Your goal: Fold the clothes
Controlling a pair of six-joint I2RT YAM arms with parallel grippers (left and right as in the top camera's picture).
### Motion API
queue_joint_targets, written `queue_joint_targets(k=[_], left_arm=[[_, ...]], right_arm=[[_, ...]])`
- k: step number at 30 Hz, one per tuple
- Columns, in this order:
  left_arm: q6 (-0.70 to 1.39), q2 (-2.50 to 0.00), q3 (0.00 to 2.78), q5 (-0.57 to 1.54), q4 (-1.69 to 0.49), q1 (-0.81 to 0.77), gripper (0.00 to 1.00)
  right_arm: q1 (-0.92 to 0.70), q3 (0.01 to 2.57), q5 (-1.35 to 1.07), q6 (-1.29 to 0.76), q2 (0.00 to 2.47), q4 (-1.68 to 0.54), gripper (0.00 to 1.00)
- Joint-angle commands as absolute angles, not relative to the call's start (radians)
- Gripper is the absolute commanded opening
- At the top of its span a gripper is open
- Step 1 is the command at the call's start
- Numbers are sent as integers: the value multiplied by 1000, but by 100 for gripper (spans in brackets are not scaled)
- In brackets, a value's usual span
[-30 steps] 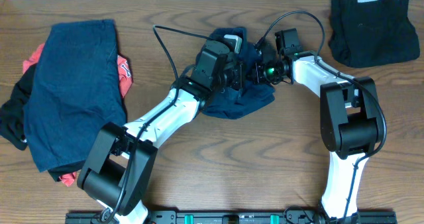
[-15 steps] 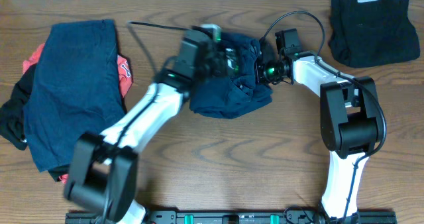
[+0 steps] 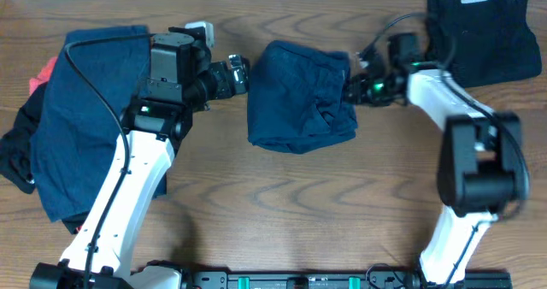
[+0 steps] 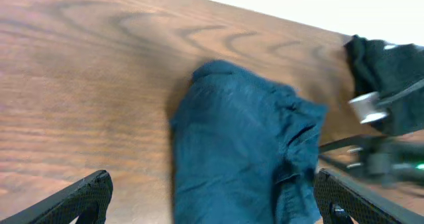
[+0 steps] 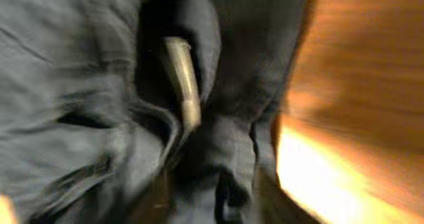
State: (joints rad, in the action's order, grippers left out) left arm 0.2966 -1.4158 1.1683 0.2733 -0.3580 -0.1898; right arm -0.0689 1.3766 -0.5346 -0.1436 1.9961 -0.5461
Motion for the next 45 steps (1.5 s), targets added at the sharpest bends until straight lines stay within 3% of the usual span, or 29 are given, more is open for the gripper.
queue_joint_targets(k=[1,7,8,15,27,45], left_arm=[[265,-1420,1182,268,-374,-181,98],[262,-1420,1182,267,-390,-181,98],[262,-1420,1182,267,-392,-181,98],[262,-1420,1182,267,-404,-181,98],[262,-1420,1182,267,-422,-181,98],[263,-1420,1182,268,-445,-181,98]], right_arm=[[-63,1380,-449,-123,1859,-572,61],[-100,1378,-448,-54,1847,-603,97],[-112,1378,-448,-45,1856,-611,99],[-200,1378,-397,-48,1954,-629,99],[-356,1378,39,-188,2025,-586,99],[-354,1378,90,-233,2120,-513,99]])
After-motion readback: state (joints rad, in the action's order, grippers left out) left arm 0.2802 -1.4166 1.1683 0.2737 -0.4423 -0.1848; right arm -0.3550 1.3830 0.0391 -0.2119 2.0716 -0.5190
